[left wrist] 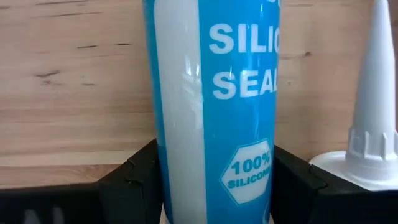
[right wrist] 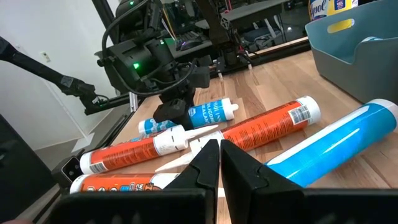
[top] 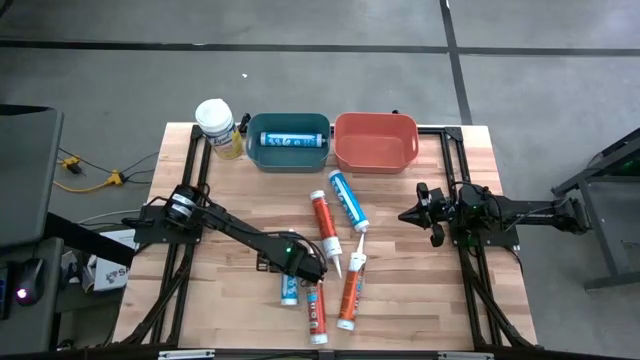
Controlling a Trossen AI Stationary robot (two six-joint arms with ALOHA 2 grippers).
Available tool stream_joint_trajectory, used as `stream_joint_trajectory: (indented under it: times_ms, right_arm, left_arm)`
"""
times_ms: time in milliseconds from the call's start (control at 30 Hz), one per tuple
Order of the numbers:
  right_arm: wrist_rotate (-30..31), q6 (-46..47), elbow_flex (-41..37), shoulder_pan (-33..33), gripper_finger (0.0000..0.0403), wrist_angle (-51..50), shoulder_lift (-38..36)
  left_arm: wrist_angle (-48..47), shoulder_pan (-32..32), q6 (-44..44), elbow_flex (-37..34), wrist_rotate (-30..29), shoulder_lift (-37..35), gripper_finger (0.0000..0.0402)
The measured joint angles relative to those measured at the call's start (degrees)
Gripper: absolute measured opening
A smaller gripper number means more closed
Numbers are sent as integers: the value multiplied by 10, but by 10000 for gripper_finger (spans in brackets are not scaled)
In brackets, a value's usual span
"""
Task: Pick & place silicon tubes, Sealant and Lysol wipes
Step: Put the bottom blue sealant into the blue bin
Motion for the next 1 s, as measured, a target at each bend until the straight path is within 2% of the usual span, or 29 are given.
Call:
stream_joint_trajectory:
  times_ms: [667,1000]
  right_arm:
    - [0,0,0,0,12,0,0]
    - [0,0,0,0,12,0,0]
  left_arm:
    - [4,0,92,-1,11,1,194]
    - [-1,-2,106,-1,-20,-13,194]
